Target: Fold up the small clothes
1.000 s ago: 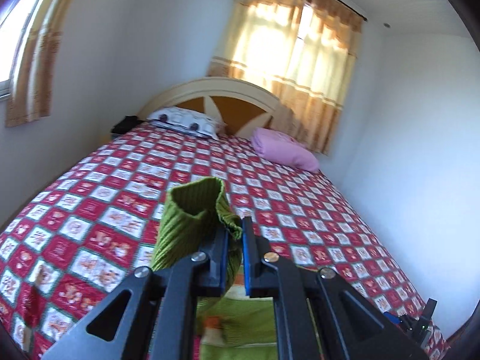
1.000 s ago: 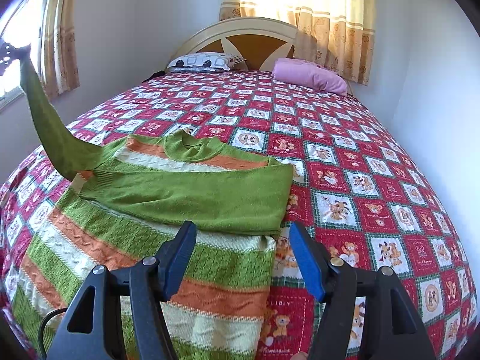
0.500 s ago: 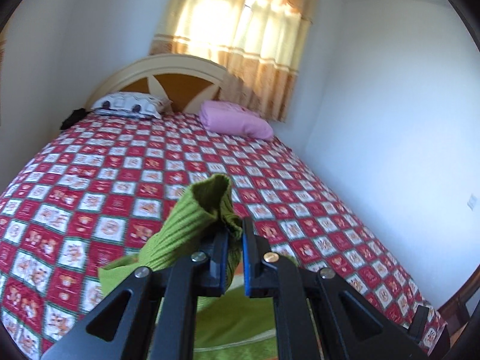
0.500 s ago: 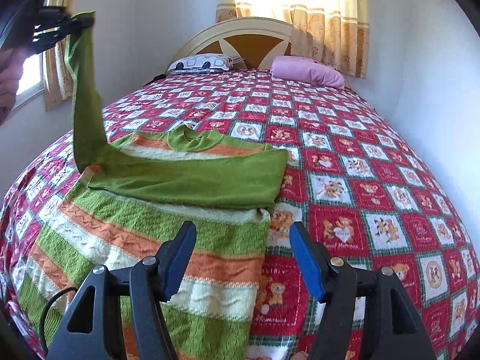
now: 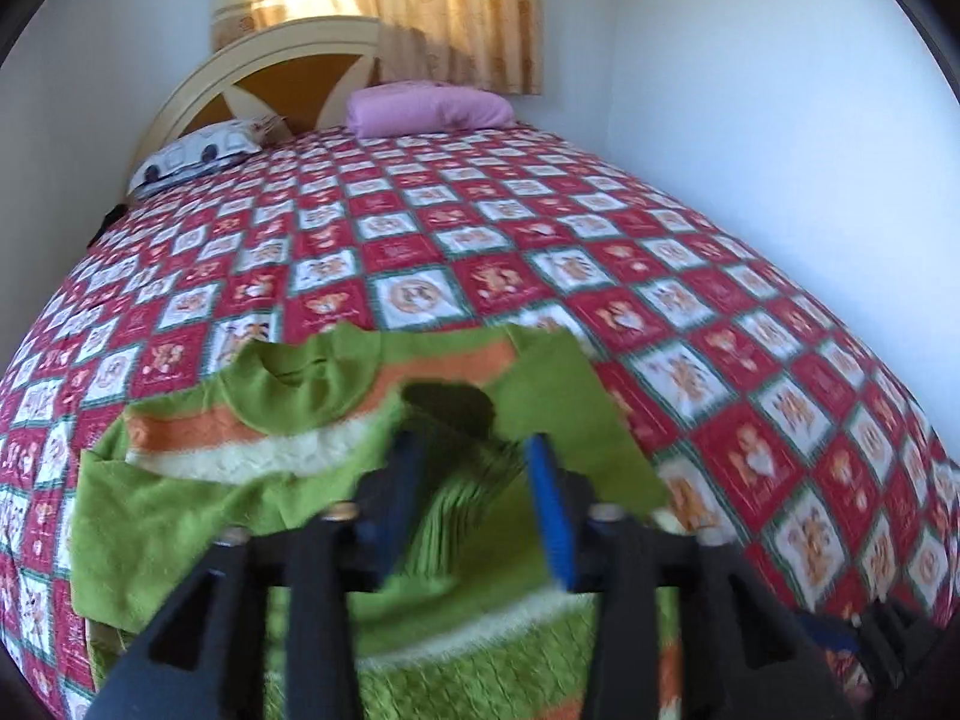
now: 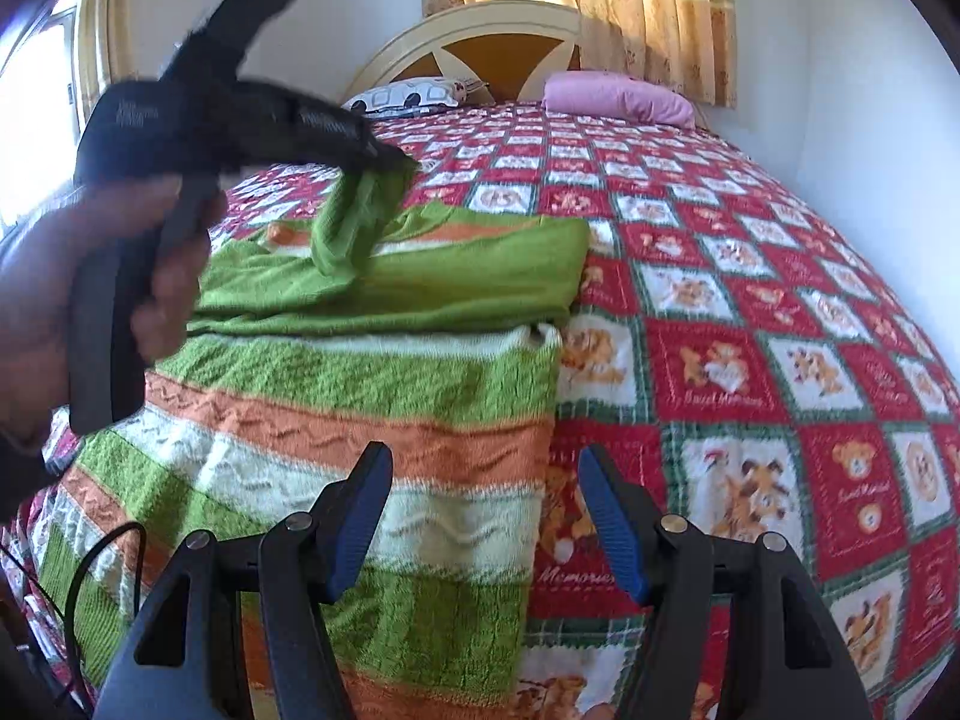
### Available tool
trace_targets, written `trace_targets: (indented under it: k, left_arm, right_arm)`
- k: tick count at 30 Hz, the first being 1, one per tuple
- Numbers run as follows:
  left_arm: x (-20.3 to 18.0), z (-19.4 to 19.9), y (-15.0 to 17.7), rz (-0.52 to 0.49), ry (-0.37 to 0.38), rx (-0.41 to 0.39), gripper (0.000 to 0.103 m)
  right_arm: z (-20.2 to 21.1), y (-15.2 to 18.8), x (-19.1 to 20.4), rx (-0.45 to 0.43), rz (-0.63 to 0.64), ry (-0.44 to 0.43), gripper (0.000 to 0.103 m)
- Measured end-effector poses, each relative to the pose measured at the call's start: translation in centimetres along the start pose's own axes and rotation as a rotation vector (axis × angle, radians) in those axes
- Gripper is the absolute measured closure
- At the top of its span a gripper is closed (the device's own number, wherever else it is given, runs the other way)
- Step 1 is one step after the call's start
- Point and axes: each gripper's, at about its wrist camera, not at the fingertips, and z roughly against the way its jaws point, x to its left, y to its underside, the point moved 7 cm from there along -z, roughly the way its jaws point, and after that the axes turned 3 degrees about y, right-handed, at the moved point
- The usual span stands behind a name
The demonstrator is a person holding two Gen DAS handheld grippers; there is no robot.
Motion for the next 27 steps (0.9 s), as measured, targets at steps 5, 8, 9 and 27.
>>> trace_targets:
  k: [5, 8, 9, 27]
  left_arm:
    - [2.9, 5.4, 1.8, -0.111, -0.035, -0.1, 0.022]
    - [9.4, 6.4, 3.3, -0.16, -0.242, -0.112, 0.011]
    - [12.0, 6.2, 3.7, -0.161, -0.318, -0.099, 0.011]
    - [26.3, 2.6, 12.2, 0.192, -0.434, 0.069, 0.001]
  right_arm:
    - [0.0, 0.4, -0.7, 0.003, -0.023, -0.016, 0.038]
    - [0.4, -0.2, -1.0, -0.002, -0.053, -0.037, 0.038]
    - [0.4, -0.5, -0.9, 0.003, -0.063, -0.052, 0.038]
    - [-14.0, -9.5, 3.4, 0.285, -0.136, -0.063, 0.071]
